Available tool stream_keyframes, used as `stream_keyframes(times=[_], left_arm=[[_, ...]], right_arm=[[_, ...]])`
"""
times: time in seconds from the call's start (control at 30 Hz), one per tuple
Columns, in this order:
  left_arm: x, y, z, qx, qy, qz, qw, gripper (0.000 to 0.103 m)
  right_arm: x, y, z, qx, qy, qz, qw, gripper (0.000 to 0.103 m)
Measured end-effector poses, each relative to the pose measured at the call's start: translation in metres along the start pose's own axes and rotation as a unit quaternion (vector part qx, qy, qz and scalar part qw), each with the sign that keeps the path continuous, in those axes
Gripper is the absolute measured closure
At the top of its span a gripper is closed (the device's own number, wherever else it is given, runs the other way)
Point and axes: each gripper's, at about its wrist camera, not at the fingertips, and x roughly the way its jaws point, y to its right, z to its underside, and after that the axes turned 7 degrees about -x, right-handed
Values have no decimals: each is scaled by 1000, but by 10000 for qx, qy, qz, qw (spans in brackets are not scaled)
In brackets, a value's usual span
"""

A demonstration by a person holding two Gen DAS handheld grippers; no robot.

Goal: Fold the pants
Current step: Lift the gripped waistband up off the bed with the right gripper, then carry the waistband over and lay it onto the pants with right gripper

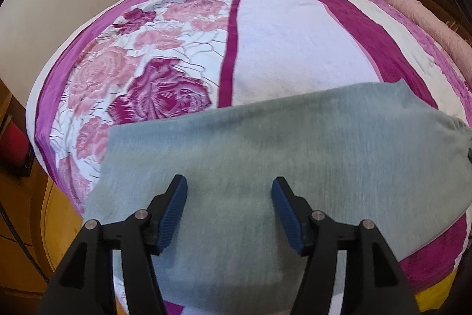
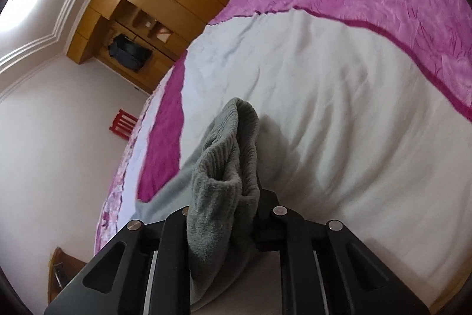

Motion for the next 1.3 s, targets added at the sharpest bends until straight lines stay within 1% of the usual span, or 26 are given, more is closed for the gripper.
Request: stream_keyframes(times=[0.1,0.23,0.3,0.43,0.53,0.63,0.7,0.8,1.07,1.2,1.3], left_arm=[[-5,-18,-6,-233,53,-181,9996,40],[-9,-43,-10,-576,78,-248,9980,40],[-11,-53,-8,-657,90,-279,9974,40],[-11,-66,-2,-781,57,-277,9965,40],[-11,-68,2,-819,17,-209,9964,40],[-13,-69,3,-800,23,-153,9967,40],[-14,-68,3,-762,22,-105,9970,40],[-16,-67,3,-712,22,-31,9975,40],[-22,-65,4,-577,7,93,9983,40],[-25,-68,4,-650,3,176,9977,40],[-29,-71,4,-689,37,173,9975,40]], right_arm=[[-7,-12,-6,-141,92,1,9999,86],[-18,-30,-17,-278,259,-103,9992,87],[-23,-43,-22,-468,275,-159,9984,87],[-29,-73,-25,-1039,249,-39,9943,87],[-33,-98,-25,-1464,248,49,9889,87],[-34,-125,-22,-1938,239,116,9807,87],[-35,-147,-19,-2280,243,99,9733,87],[-35,-171,-14,-2603,228,12,9653,87],[-22,-224,1,-3117,34,-399,9493,87],[-14,-245,12,-3312,-99,-553,9419,87],[-6,-257,21,-3406,-223,-653,9377,87]])
